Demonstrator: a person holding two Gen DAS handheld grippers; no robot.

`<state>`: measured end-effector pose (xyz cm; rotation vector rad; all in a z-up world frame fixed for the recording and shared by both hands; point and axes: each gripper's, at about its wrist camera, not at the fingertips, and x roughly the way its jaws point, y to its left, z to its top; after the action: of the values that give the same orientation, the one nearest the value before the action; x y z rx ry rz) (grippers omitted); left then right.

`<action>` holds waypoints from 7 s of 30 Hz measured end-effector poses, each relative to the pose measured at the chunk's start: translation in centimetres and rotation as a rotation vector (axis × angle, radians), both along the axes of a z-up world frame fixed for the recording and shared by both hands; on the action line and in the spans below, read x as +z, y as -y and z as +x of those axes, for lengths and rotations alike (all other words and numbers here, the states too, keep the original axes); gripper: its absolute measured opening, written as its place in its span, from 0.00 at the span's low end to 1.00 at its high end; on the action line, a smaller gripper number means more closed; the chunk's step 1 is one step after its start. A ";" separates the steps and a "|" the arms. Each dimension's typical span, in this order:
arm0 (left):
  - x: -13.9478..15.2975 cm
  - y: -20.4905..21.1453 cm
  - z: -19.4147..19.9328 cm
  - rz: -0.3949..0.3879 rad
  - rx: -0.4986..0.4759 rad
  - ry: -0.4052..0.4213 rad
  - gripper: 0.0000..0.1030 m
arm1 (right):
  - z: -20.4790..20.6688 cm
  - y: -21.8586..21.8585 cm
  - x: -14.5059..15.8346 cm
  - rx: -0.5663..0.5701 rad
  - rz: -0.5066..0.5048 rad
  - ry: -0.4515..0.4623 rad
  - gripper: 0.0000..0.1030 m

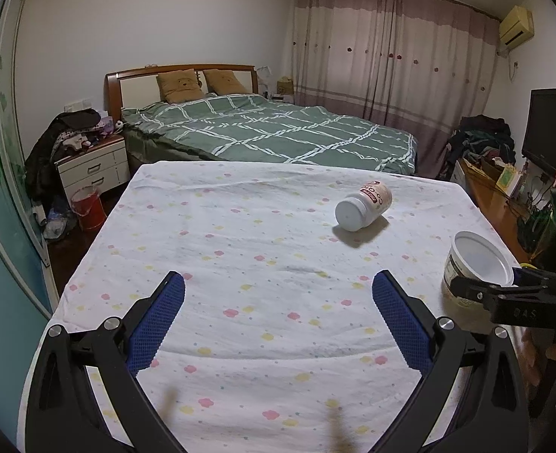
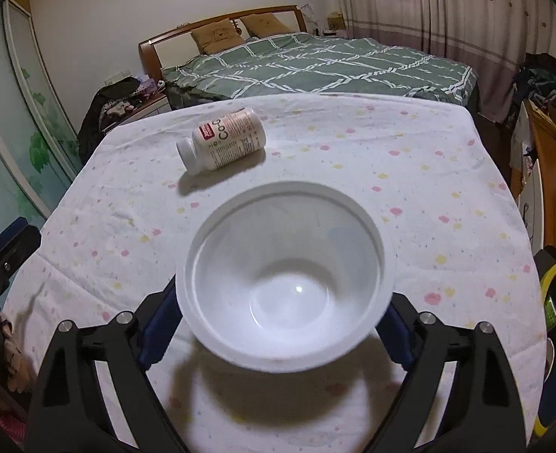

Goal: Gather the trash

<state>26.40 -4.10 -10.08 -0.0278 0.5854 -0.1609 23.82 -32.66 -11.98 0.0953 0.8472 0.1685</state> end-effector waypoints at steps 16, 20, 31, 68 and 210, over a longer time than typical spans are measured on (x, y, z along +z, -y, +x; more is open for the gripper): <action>0.0 0.3 -0.1 0.002 -0.009 -0.007 0.95 | -4.3 3.5 3.1 -0.080 -0.066 0.090 0.74; 0.0 0.5 -0.1 -0.002 -0.022 -0.014 0.95 | -5.7 7.5 3.3 -0.167 -0.067 0.091 0.74; 1.1 2.5 0.1 -0.016 -0.103 -0.040 0.95 | -9.7 23.2 1.2 -0.540 -0.071 0.031 0.74; -2.4 15.5 20.8 0.169 -0.443 -0.270 0.85 | -9.3 27.2 -0.6 -0.577 -0.055 -0.035 0.80; 9.5 2.7 -24.0 -0.012 -0.026 0.151 0.95 | -31.7 14.0 10.0 -0.444 -0.101 0.293 0.85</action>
<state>2.35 -6.80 -0.54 -0.0192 0.4342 -0.1895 -7.85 -46.68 -1.99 0.1570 0.5242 -0.2721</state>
